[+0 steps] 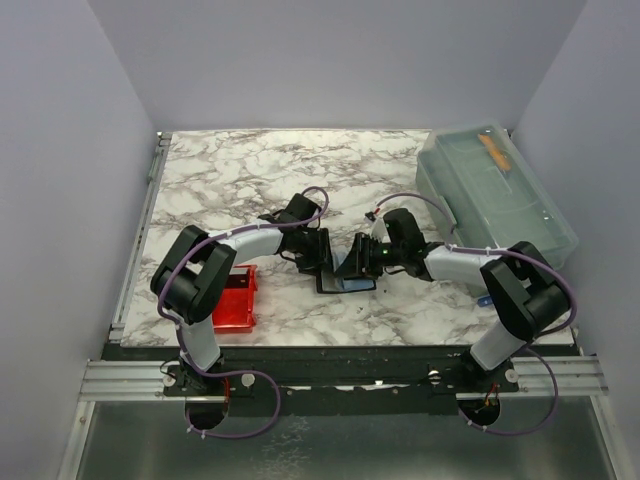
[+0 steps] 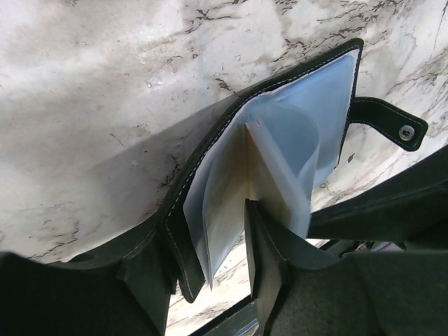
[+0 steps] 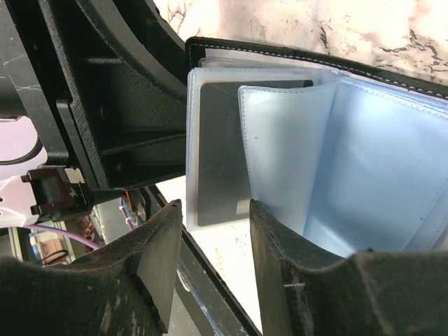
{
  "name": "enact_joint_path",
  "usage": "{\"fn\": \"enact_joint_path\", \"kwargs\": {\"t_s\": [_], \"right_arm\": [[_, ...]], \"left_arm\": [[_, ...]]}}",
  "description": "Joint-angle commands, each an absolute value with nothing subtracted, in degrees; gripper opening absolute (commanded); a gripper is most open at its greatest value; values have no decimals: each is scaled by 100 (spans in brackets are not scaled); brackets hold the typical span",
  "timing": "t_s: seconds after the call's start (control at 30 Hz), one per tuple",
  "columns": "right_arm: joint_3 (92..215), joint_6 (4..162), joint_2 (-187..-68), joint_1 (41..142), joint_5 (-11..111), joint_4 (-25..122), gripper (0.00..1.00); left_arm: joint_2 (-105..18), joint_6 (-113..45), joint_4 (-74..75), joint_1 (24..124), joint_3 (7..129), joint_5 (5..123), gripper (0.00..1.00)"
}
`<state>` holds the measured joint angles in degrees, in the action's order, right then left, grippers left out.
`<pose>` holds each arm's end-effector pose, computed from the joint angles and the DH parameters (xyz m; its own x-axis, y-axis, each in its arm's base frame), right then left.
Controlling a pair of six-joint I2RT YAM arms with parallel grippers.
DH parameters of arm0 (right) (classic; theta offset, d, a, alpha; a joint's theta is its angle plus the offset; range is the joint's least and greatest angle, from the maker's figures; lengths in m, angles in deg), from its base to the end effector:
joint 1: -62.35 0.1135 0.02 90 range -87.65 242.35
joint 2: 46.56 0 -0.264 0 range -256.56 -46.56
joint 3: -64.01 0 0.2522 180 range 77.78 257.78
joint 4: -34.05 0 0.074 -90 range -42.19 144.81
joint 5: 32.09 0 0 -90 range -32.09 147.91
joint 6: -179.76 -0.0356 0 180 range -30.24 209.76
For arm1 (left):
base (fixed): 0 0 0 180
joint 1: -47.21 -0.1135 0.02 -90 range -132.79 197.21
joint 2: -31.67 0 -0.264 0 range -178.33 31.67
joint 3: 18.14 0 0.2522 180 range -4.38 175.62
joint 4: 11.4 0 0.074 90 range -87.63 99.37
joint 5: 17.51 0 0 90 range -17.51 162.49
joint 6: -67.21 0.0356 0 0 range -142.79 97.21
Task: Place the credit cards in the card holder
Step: Turn over the card slot in the card holder.
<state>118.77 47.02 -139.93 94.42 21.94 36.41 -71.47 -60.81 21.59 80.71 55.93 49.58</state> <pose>0.2518 0.1824 0.1523 -0.9548 0.0500 -0.2932 -0.2145 0.5670 0.7953 0.2846 -0.2050 0.1537 -0.9872 -0.0270 -0.1573 0.0666 0.8261 -0.5595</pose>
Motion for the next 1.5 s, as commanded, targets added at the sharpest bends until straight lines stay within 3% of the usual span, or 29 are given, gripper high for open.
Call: {"fn": "enact_joint_path", "kwargs": {"t_s": [0.0,0.27,0.47,0.77,0.97,1.17,1.47], "right_arm": [[12034,4673,-14121,9495,2026,3394,49],[12118,4921,-14085,9495,2575,3886,49],[12013,4879,-14004,9496,2437,3664,50],[11985,4857,-14014,9500,2167,3329,50],[11953,4851,-14092,9504,2094,3250,50],[11998,4936,-14079,9504,2275,3473,50],[12146,5332,-13588,9504,4879,5676,49]], "left_arm": [[-7089,-5971,2201,8113,5541,4880,48],[-6956,-5943,2254,8080,5410,5013,53],[-6681,-5725,2677,7962,5415,5342,68],[-6055,-5357,3427,7894,5762,6170,78],[-5714,-5190,3829,7892,6124,6467,79],[-5764,-5271,3762,7894,6316,5896,80],[-6462,-5927,2649,7970,5944,4450,64]]}}
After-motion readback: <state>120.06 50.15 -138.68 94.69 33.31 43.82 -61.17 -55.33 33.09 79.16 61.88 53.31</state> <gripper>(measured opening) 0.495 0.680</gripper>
